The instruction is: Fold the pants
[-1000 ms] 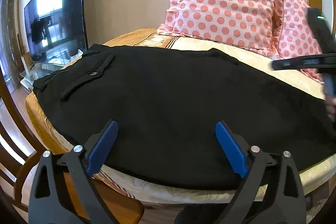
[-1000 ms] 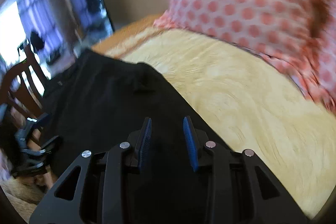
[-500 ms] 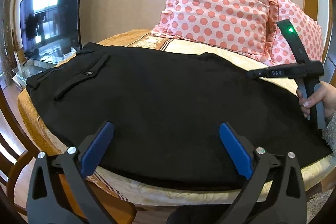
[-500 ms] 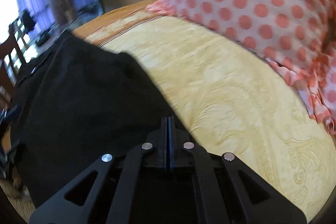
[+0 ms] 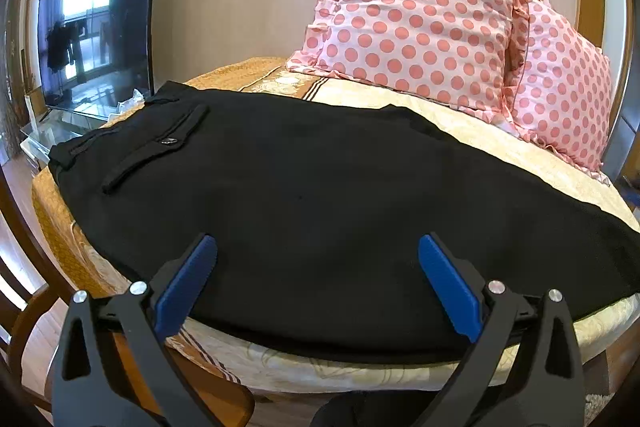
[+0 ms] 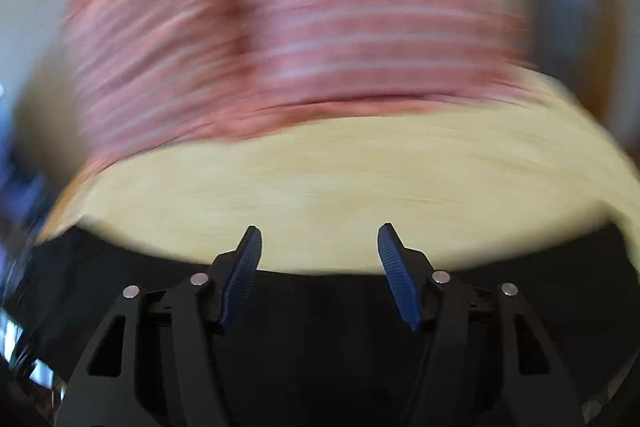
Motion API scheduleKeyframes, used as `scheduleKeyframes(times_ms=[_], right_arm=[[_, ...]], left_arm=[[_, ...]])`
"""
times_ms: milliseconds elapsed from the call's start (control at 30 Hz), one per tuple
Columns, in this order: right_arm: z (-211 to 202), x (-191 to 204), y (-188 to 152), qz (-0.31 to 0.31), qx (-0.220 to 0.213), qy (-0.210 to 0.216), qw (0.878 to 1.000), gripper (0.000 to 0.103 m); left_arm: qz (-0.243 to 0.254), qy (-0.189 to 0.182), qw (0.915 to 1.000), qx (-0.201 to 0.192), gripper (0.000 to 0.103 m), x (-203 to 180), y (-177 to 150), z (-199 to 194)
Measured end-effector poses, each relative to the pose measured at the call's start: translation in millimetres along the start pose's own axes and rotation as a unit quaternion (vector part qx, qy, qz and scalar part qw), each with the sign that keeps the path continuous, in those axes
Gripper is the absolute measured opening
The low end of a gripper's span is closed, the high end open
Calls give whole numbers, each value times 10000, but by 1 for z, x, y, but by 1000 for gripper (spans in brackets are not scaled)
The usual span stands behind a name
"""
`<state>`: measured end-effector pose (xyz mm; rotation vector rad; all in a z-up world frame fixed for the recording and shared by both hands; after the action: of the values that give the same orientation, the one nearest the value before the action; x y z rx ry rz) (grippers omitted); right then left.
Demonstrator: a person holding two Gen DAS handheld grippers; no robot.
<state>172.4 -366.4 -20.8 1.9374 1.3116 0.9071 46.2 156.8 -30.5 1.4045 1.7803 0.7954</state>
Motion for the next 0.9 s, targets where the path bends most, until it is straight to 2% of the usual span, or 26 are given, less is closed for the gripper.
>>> scheduleKeyframes(times_ms=[33,67,100,167,233,300,367,467,500,567,600,633,667,700,800,900], right_arm=[[-6,-33,-3,263,-70,-311,9991,63],[-19,-88,-9,713,-130,-865,9936,62],[-27,-120,-16,999,-148,-1160,9881,62],[-47,-192,-33,1685,-224,-1686,9709,62],[-57,-228,-47,2081,-290,-1862,9598,62],[-61,-253,-62,2453,-303,-1821,9517,59],[-57,-258,-73,2663,-316,-1588,9502,55],[-62,-240,-79,2421,-490,-1485,9576,52],[-62,-232,-82,2403,-562,-1395,9590,42],[-63,-223,-88,2551,-636,-933,9603,33],[-62,-216,-91,2633,-681,-671,9600,25],[-59,-209,-95,2667,-702,-486,9600,22],[-59,-206,-97,2676,-760,-428,9596,19],[-59,-205,-98,2638,-846,-468,9597,10],[-55,-197,-89,2630,-927,-345,9597,8],[-61,-156,-56,2202,-1236,33,9676,8]], left_arm=[[5,0,10000,-4,101,0,0,0],[16,9,10000,-7,101,0,0,0],[21,15,10000,-1,101,0,0,0],[72,59,10000,-10,101,0,0,0],[115,103,9999,-18,101,-1,-1,0],[146,120,9998,-17,101,-1,-1,1],[142,116,9998,-14,101,-1,0,1],[108,92,9999,-8,101,-1,-1,1],[107,95,9999,-4,101,-1,-1,1],[129,112,9999,-1,101,-1,-1,1],[132,111,9999,-1,101,0,-1,2],[135,118,9998,3,101,0,0,2],[134,121,9998,8,101,1,0,2],[128,112,9999,8,101,1,0,2],[101,62,9999,8,101,1,0,2],[-21,-1,10000,-6,101,2,2,1]])
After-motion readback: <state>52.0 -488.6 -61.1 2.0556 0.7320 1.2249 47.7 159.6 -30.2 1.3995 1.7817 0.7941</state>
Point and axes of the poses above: each gripper's, at about its wrist camera, not at the fingertips, and z roughly the way its jaws point, x to its left, y to its top, the point moved 8 cm from there along z, roughly the way its jaws point, and after that the axes turned 3 degrees about -y, right-handed, at the moved point
